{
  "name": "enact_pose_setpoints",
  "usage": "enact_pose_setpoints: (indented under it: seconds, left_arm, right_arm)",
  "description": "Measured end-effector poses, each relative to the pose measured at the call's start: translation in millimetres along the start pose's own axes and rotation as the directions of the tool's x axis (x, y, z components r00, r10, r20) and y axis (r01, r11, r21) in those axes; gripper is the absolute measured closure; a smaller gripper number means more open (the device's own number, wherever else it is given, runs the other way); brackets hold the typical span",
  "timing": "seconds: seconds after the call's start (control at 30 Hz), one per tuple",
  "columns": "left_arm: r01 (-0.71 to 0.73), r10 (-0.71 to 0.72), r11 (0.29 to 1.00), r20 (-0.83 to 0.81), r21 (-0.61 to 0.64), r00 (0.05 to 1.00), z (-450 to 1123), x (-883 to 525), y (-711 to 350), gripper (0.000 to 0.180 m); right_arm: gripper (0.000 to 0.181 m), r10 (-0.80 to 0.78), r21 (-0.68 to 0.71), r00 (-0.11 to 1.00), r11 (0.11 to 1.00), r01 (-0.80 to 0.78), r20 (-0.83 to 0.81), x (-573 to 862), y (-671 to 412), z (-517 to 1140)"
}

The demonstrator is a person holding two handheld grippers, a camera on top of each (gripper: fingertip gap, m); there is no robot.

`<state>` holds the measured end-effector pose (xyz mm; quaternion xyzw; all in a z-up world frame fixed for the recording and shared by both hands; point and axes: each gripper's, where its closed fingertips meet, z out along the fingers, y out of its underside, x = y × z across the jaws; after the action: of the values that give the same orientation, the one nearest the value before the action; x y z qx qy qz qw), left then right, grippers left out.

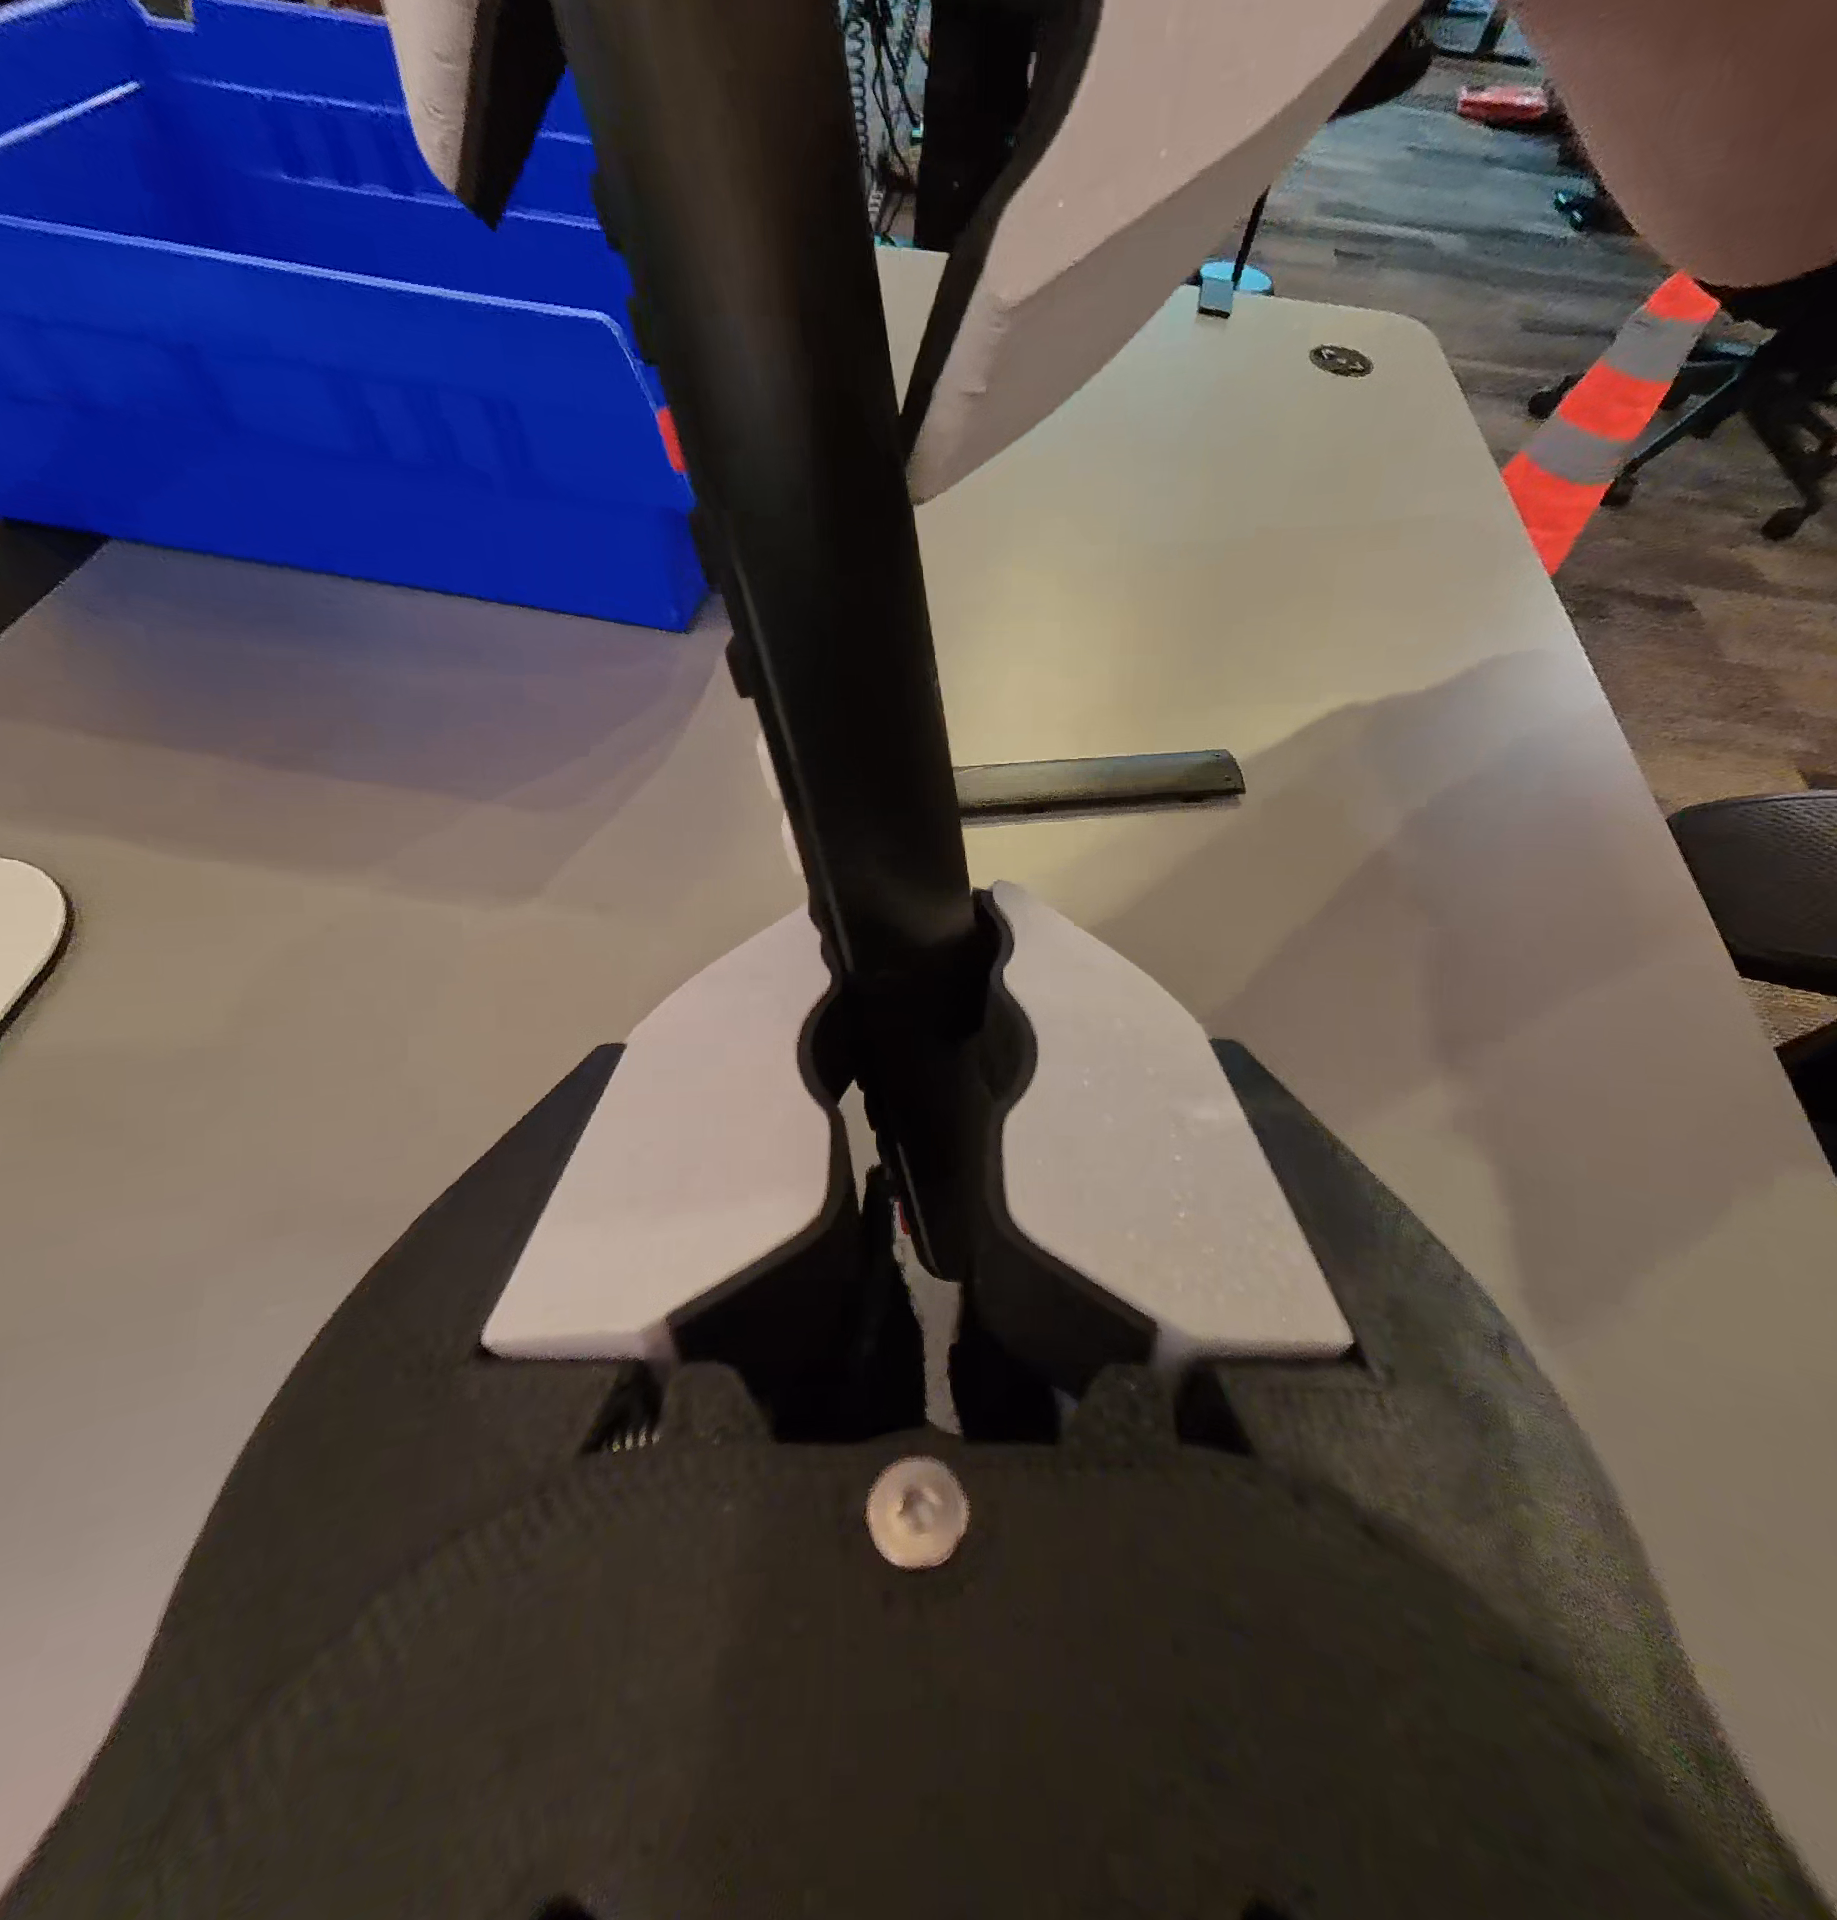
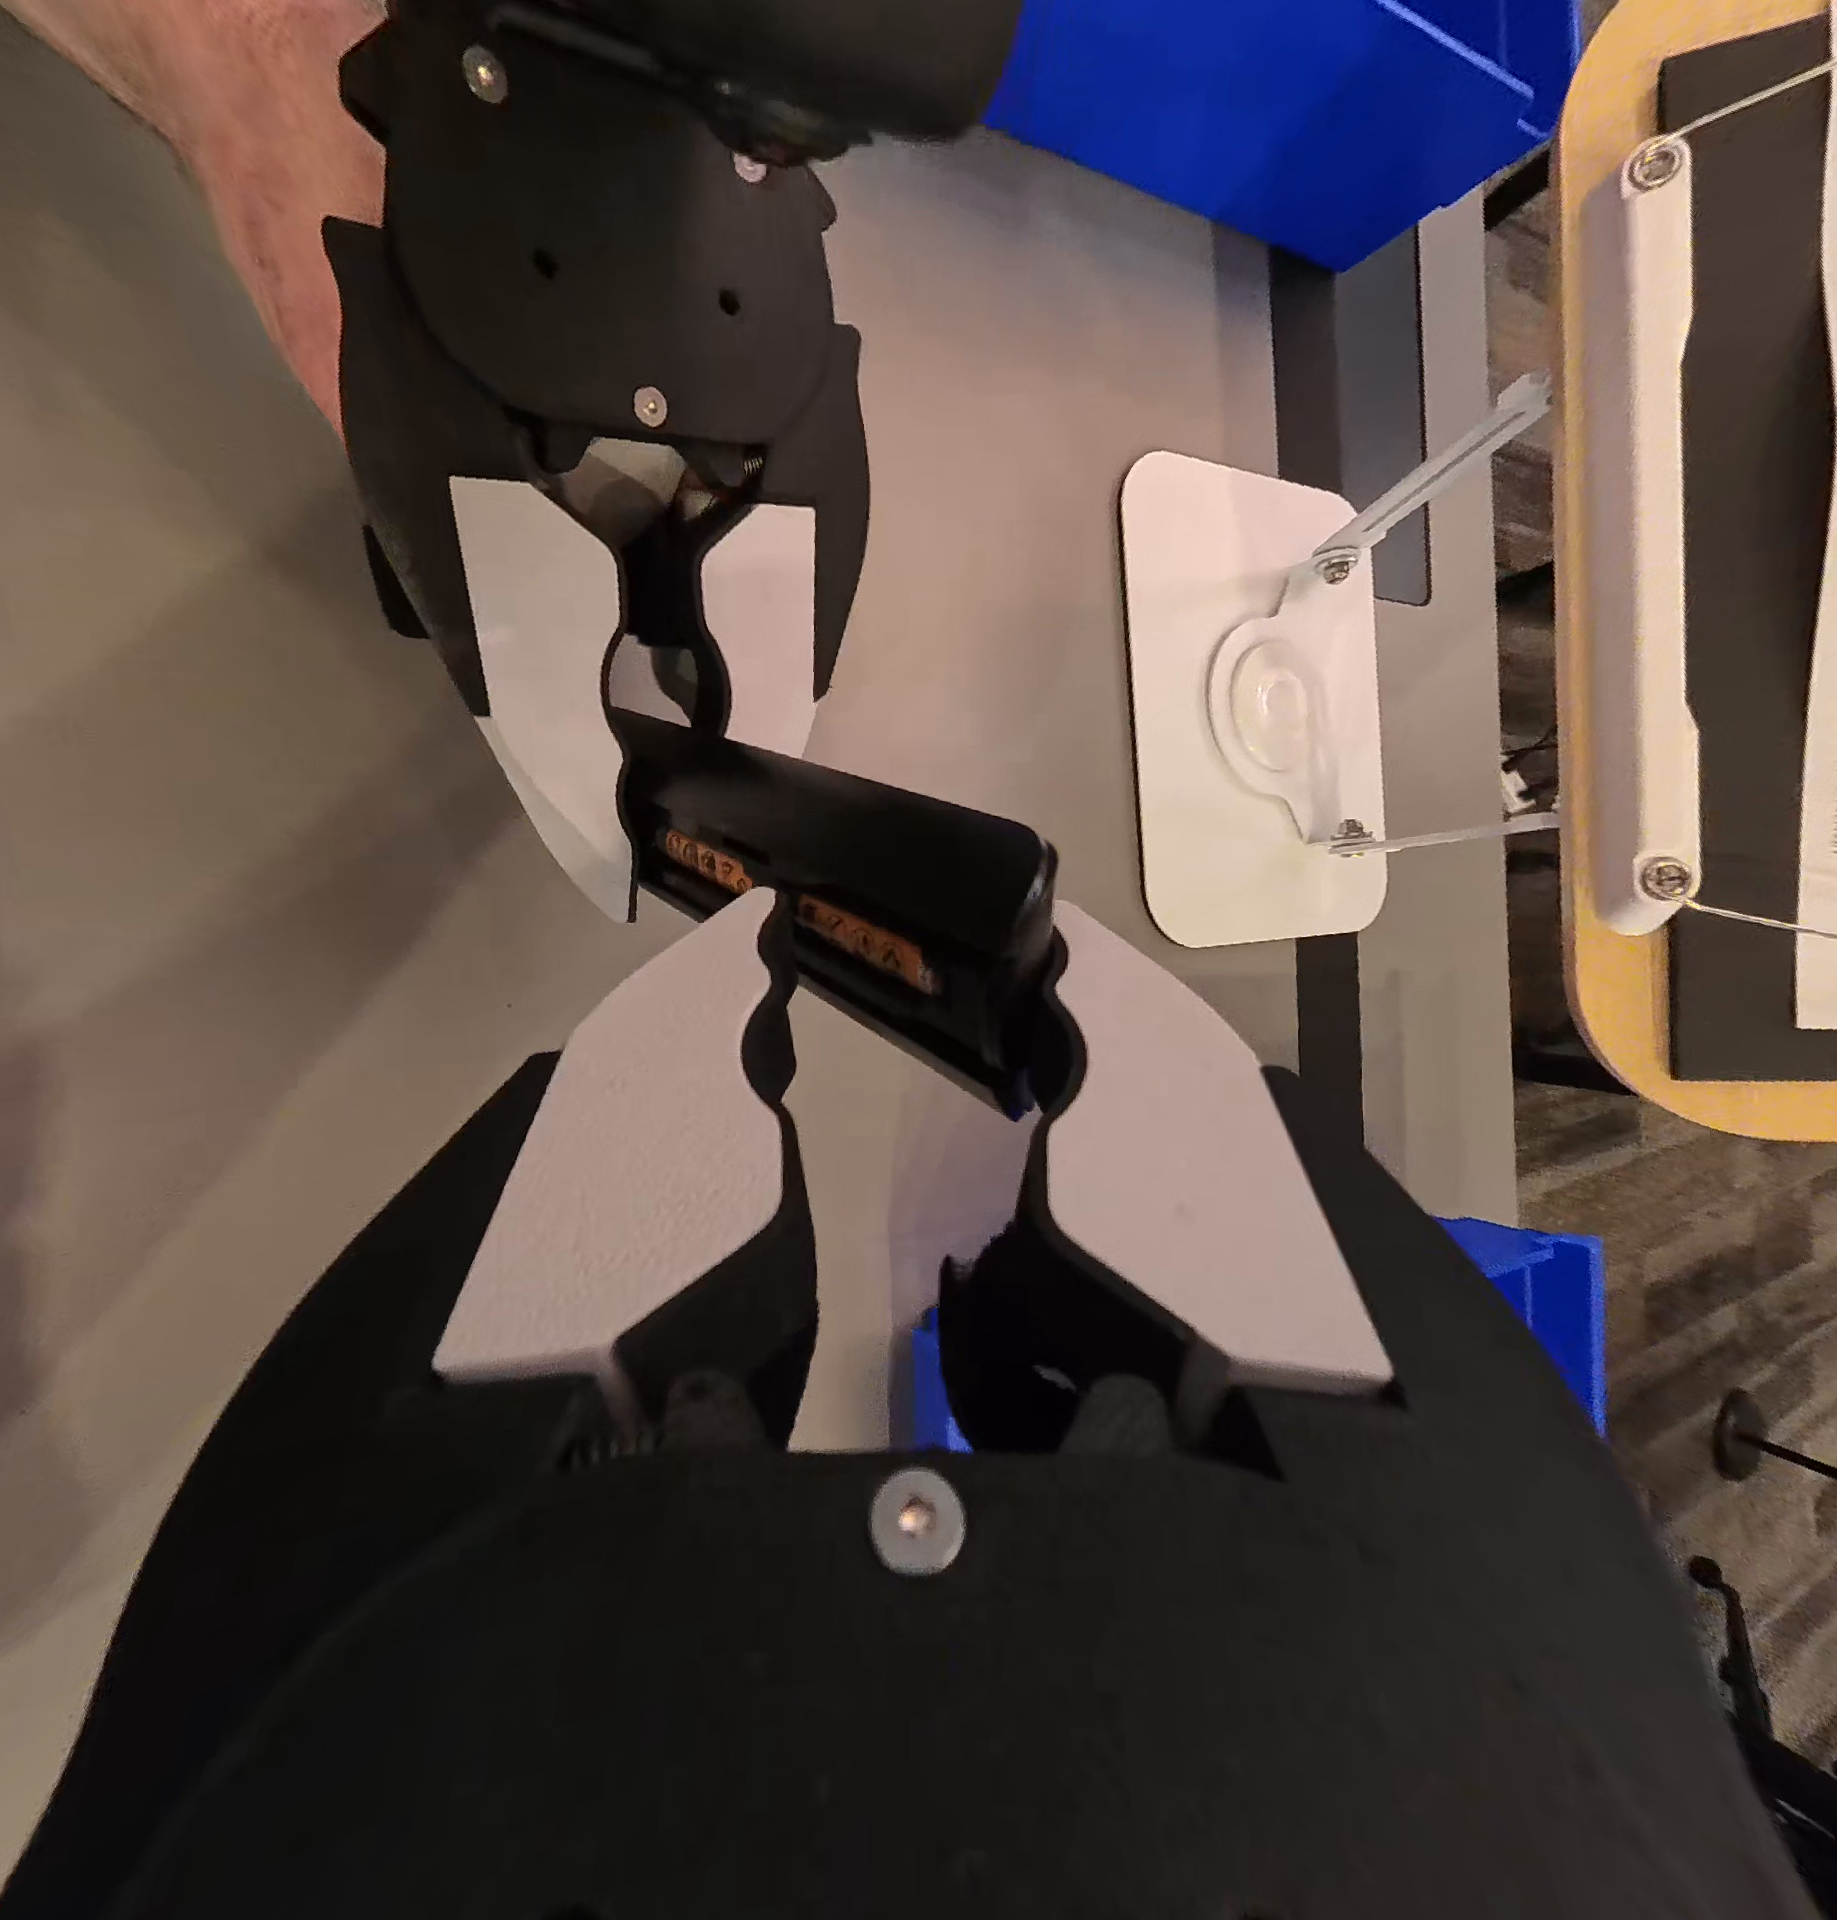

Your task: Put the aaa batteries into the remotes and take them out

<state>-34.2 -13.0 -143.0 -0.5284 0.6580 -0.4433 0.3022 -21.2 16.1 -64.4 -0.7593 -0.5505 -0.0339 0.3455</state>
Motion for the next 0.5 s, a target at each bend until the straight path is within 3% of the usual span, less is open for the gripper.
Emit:
enact_pose_setpoints:
  seconds: [0.5]
  left_arm:
    - [0.03,-0.031,0.999,0.004,0.011,1.0,0.0,-6.7,1.9,0.16]
  right_arm:
    - [0.149,0.067,0.082,0.993,0.994,-0.075,0.1,-2.4,-4.9,-0.9]
